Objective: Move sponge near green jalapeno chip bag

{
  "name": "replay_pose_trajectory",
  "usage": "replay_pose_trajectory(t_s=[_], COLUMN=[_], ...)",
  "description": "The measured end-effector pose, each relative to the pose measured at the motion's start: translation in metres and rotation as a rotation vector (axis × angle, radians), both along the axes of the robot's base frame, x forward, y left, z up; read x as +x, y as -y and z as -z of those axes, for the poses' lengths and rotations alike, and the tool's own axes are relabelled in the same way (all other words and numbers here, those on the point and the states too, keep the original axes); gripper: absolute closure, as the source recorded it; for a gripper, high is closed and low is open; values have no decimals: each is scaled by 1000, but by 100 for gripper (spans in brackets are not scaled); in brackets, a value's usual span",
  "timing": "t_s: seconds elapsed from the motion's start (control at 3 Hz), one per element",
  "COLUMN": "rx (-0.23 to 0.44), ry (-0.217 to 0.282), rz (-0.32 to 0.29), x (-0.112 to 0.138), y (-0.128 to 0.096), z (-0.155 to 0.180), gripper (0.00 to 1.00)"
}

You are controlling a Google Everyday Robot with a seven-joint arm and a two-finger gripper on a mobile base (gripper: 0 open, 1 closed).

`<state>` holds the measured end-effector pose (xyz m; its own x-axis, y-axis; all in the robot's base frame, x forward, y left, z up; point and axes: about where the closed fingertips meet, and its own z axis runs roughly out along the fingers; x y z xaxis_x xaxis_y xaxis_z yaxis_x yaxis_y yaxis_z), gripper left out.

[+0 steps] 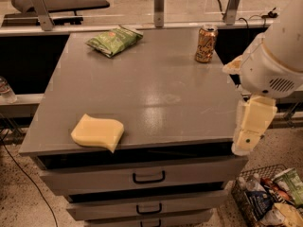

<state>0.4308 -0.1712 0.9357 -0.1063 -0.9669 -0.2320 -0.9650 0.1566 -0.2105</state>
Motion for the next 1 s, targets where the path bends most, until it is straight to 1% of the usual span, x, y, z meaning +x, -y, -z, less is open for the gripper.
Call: replay_pose_trajectory(t_s=[0.33, 0.67, 1.0], rx=[30, 74, 78], ry=[-22, -77, -85], rz=[-54, -122, -128], x=[-13, -32, -34], y=[-27, -66, -69], z=[18, 39, 41], gripper=[0, 0, 0])
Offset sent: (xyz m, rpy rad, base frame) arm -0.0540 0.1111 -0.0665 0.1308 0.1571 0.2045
